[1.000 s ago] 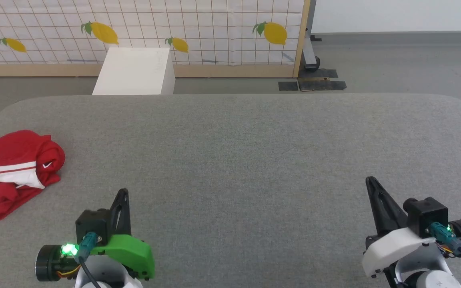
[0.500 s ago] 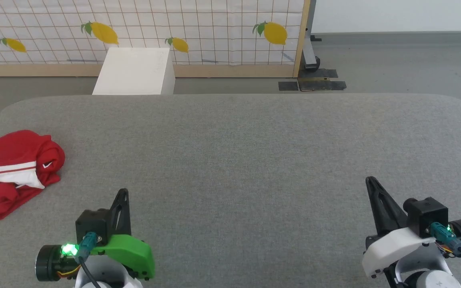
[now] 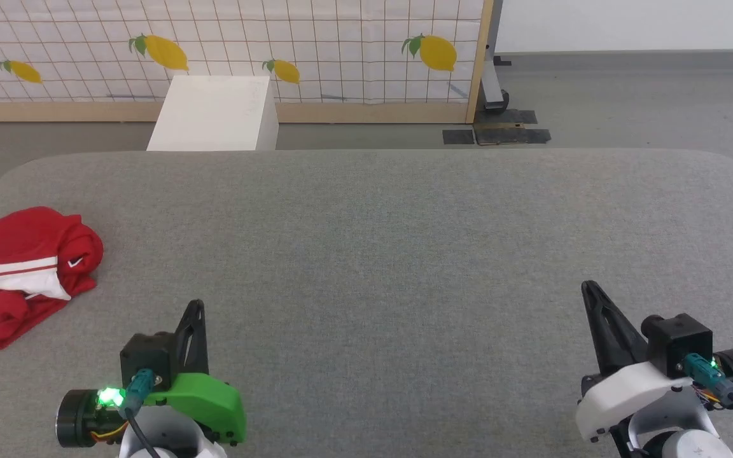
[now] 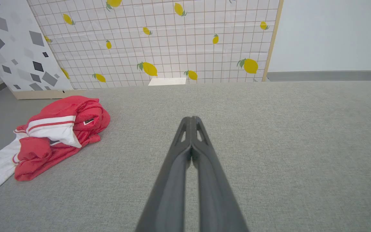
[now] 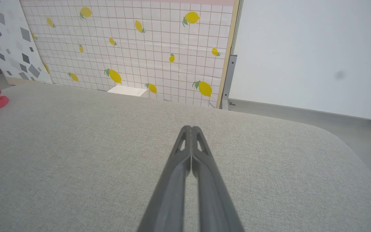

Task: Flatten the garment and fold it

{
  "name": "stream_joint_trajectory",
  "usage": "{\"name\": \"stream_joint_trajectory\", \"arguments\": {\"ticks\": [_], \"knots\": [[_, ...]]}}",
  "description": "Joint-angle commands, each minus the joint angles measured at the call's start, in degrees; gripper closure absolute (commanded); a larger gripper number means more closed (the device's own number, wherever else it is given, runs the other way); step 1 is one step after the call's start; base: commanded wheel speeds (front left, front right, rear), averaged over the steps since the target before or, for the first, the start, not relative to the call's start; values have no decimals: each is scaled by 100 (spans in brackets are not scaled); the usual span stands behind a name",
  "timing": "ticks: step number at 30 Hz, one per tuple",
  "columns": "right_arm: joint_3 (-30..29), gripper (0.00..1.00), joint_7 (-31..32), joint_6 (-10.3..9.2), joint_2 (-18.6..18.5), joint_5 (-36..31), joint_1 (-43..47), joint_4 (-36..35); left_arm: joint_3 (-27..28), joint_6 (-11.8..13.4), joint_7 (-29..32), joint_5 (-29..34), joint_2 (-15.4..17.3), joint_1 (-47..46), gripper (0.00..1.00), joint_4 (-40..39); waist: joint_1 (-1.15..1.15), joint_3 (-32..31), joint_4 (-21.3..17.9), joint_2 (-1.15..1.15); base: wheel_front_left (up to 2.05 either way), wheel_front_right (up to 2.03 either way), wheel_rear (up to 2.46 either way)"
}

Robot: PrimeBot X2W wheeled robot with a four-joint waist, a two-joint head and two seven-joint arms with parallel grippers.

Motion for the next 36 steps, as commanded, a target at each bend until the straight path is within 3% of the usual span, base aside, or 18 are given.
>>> {"name": "stream_joint_trajectory", "arguments": {"ticks": [1,5,6,36], "knots": [[7,100,1,-10,12,-29,-88,-30,17,-4,8,74,0,-104,100,-17,0,0,0,0,0,0,0],[7,100,1,-10,12,-29,-88,-30,17,-4,8,74,0,-104,100,-17,0,0,0,0,0,0,0],[0,0,-1,0,0,2,0,0,-1,0,-1,-1,0,0,0,0,0,0,0,0,0,0,0],[-104,0,-323,-2,1,248,20,15,-245,109,-322,-337,0,-45,0,193,0,22,1,0,0,0,0]]}}
